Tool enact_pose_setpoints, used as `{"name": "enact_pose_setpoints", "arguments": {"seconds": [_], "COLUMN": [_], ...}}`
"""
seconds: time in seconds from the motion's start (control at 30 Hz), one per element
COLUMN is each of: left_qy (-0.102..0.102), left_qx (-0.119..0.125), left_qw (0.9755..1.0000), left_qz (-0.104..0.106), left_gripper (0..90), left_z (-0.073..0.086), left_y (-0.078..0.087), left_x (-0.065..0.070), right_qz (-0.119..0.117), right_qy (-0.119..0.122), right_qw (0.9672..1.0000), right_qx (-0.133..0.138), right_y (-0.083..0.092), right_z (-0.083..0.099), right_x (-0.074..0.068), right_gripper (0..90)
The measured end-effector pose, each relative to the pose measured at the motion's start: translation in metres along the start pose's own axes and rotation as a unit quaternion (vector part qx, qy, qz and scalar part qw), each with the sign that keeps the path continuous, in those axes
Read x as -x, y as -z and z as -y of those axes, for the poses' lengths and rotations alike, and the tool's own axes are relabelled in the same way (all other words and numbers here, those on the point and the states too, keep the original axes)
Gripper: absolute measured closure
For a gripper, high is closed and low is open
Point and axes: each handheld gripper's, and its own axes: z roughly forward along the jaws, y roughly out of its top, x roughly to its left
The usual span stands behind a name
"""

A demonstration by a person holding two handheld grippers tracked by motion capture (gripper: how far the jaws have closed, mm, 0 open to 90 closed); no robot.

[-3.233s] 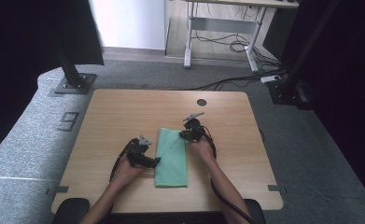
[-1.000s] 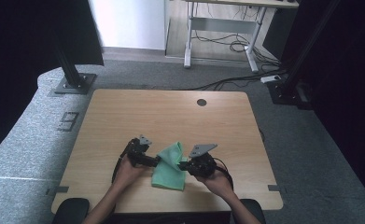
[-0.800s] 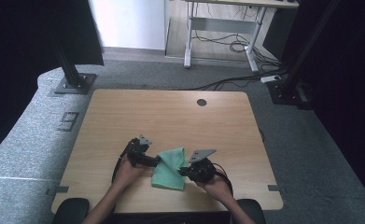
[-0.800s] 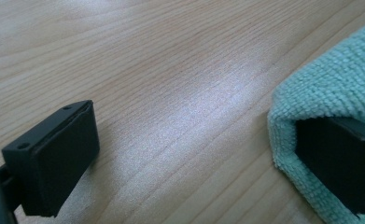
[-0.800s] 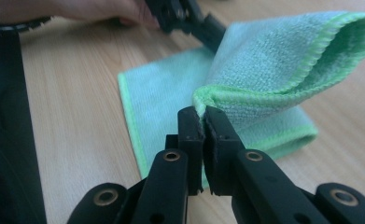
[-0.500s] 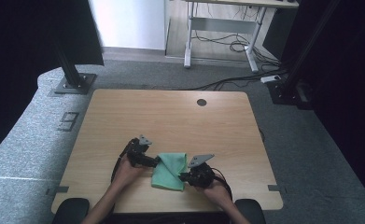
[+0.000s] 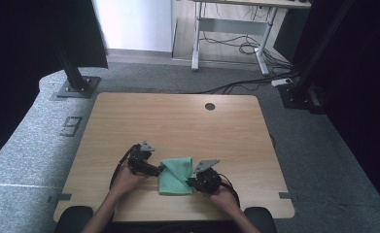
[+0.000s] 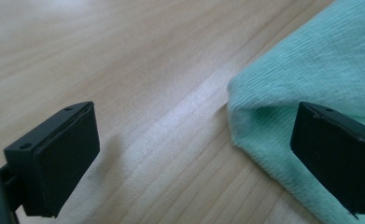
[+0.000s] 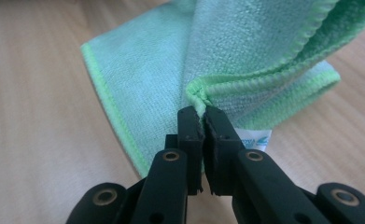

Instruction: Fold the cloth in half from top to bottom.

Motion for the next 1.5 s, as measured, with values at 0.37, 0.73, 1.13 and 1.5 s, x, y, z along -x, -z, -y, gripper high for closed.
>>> {"name": "enact_pose_setpoints", "arguments": {"seconds": [0.37, 0.73, 1.13, 1.5], "left_qy": [-0.018, -0.053, -0.058, -0.056], "left_qx": [0.026, -0.023, -0.019, 0.008], "left_qw": [0.9993, 0.9983, 0.9979, 0.9983], "left_qz": [-0.019, 0.006, 0.023, 0.012], "left_gripper": [2.8, 3.5, 4.3, 4.7], "left_z": [-0.053, -0.070, -0.051, -0.089], "left_y": [0.001, -0.031, -0.014, -0.020], "left_x": [-0.005, 0.003, 0.008, 0.010], "right_qz": [0.005, 0.005, -0.003, -0.005], "right_qy": [-0.003, -0.002, -0.001, -0.001], "right_qw": [1.0000, 1.0000, 0.9999, 0.9999], "right_qx": [0.004, 0.008, 0.015, 0.013], "right_y": [-0.003, -0.002, 0.002, 0.001], "right_z": [-0.002, -0.002, -0.003, 0.000], "right_x": [0.004, 0.003, 0.001, 0.001], "right_gripper": [84.1, 83.0, 80.3, 81.5]}}
